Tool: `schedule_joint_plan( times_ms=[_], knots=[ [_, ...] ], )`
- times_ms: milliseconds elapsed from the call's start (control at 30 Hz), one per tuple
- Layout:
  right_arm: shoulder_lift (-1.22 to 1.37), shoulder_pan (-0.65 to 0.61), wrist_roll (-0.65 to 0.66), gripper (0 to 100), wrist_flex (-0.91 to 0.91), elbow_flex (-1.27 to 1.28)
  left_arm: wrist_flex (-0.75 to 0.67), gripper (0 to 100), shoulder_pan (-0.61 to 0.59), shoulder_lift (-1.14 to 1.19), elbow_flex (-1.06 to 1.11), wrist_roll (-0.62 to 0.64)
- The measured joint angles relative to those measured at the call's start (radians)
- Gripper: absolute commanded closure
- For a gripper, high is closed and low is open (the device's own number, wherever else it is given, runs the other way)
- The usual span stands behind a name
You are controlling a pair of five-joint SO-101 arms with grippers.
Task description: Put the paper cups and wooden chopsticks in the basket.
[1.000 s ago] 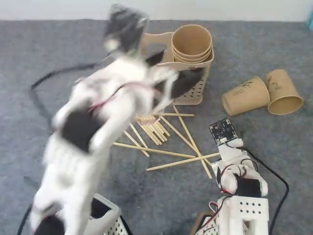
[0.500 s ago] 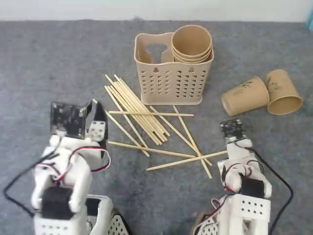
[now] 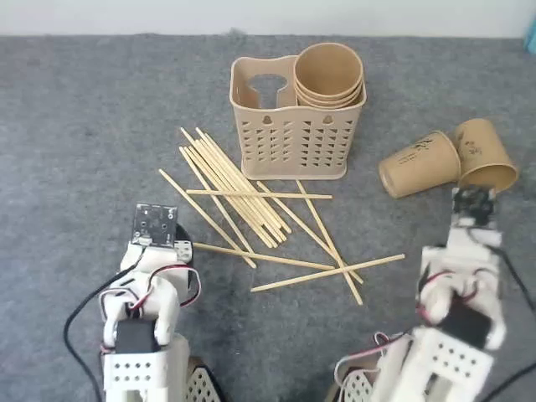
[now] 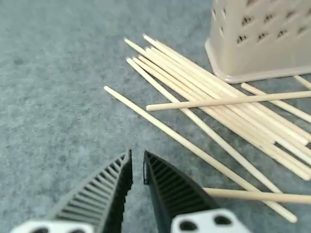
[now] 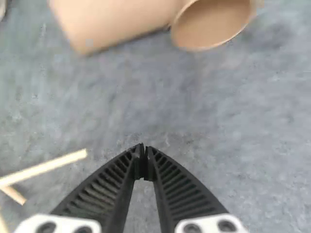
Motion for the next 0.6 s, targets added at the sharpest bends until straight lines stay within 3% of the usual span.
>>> schedule_joint_plan(
  times_ms=[267, 600],
  knots=[
    [0.646, 0.005, 0.005, 99.0, 0.133, -0.535, 0.0, 96, -0.002, -0.009, 0.005, -0.015],
    [1.577, 0.023, 0.006, 99.0, 0.408, -1.415, 0.0, 96, 0.003, -0.009, 0.005, -0.015]
  ],
)
